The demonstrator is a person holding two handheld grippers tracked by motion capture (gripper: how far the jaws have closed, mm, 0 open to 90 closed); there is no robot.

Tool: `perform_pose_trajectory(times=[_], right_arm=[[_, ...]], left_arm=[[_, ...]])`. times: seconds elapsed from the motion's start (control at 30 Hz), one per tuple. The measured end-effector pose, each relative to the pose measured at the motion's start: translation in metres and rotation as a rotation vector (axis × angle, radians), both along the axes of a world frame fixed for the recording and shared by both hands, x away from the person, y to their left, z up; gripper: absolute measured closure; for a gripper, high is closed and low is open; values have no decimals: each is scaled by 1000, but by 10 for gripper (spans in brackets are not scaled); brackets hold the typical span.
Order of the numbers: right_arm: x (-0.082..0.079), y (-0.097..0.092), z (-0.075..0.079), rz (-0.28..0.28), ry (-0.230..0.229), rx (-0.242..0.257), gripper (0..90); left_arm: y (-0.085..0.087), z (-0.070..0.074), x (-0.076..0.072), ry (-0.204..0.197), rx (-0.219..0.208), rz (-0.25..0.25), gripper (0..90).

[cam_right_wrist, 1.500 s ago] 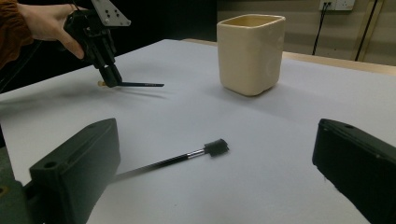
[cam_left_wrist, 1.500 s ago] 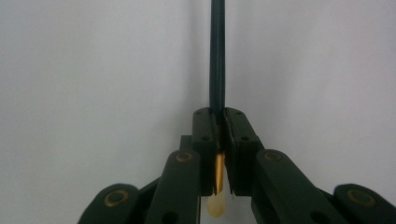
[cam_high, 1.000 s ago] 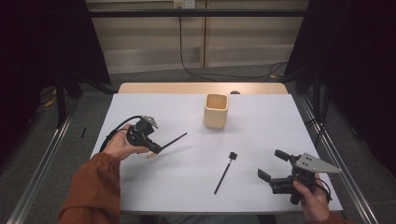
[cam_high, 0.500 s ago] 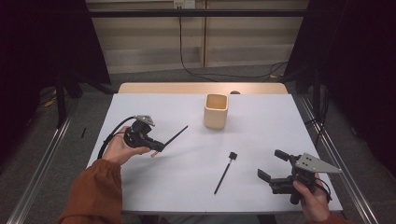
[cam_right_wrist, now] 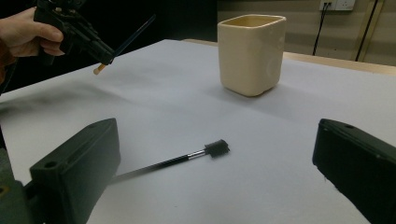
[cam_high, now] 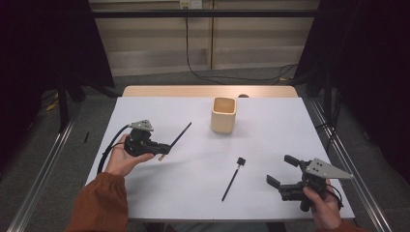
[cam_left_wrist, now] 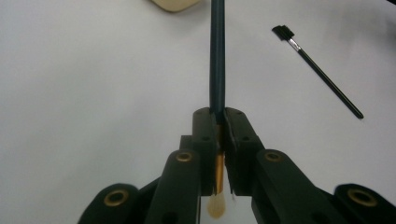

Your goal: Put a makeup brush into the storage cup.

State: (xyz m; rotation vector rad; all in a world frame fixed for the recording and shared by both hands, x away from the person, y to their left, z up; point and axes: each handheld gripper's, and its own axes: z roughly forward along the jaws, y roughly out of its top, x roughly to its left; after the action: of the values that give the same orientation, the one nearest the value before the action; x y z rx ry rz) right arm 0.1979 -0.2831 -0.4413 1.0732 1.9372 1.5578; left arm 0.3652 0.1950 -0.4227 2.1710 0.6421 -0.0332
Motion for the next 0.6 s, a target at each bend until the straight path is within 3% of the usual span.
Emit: perform_pose_trajectory(times=[0.1,0.3,0.5,0.53,0.6], right_arm=[[0,1,0,3,-2,-1,1],[0,0,0,-1,3,-2,1],[0,1,0,4,0,-1,1],[0,1,0,4,0,-1,1],[0,0,0,1,0,0,1]], left_arm=[[-1,2,-5,-42,-23,3,839],[2,6,-15,-90,-143,55,839],[3,5,-23,-139,-178,98,839],[4,5,-23,-131,-189,98,839],[5,6,-25,-146,-183,105,839]])
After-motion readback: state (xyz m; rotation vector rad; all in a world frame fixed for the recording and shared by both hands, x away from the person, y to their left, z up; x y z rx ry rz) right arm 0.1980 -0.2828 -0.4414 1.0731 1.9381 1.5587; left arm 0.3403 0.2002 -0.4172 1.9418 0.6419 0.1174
